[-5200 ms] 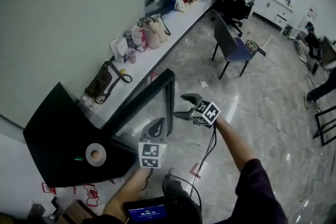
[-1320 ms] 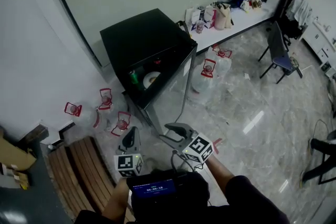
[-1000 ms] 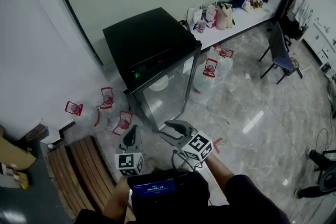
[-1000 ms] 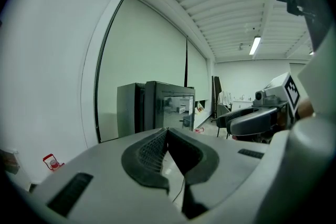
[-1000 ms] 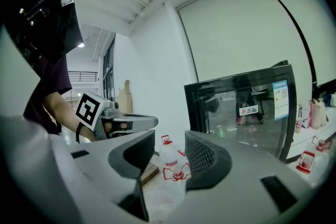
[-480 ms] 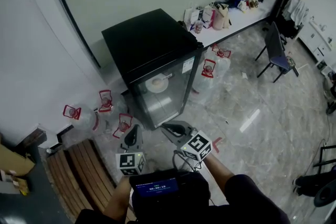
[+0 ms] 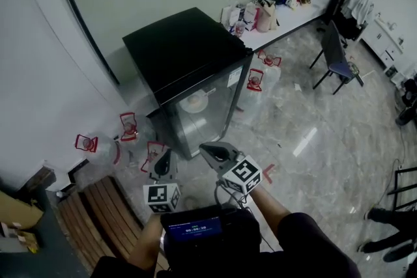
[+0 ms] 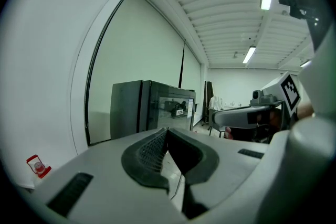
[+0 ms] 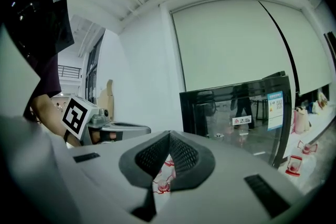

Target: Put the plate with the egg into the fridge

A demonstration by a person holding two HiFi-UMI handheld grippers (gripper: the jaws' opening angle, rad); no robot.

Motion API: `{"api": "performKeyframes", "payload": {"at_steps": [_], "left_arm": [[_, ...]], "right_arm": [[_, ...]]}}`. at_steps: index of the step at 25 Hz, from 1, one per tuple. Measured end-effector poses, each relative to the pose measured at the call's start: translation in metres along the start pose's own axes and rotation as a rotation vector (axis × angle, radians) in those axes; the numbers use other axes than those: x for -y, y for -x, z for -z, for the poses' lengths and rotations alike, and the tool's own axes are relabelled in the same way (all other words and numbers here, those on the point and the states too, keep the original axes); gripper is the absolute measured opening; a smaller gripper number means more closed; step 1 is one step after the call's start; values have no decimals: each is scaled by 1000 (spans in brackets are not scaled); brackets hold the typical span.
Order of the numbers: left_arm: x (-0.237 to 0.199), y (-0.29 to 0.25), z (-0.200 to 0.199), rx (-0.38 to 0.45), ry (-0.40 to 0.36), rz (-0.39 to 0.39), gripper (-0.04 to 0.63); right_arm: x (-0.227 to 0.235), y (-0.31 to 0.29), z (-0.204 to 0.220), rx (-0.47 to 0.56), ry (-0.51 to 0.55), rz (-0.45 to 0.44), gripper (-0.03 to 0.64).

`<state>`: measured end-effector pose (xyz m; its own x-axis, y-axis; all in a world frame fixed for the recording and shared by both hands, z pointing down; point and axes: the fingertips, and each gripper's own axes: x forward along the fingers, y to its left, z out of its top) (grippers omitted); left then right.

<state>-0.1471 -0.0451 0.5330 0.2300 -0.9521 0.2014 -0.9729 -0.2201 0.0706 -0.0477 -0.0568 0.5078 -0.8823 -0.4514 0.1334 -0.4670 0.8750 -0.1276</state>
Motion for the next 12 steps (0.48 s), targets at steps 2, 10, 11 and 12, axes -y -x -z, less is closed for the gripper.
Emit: {"api": "performKeyframes", "payload": {"at_steps": [2, 10, 11, 12], "left_arm": [[-2, -2, -3, 4, 8, 18, 9], [7, -6, -10, 7, 37, 78, 9], [8, -8, -8, 4, 35, 83, 9], [8, -10, -6, 3, 34, 86, 9]], "right_arm": [[0, -3, -3, 2, 5, 18, 8], [-1, -5, -13, 6, 0, 64, 8], [-1, -5, -14, 2, 2, 62, 8], [0, -6, -14, -3, 4, 59, 8]]}}
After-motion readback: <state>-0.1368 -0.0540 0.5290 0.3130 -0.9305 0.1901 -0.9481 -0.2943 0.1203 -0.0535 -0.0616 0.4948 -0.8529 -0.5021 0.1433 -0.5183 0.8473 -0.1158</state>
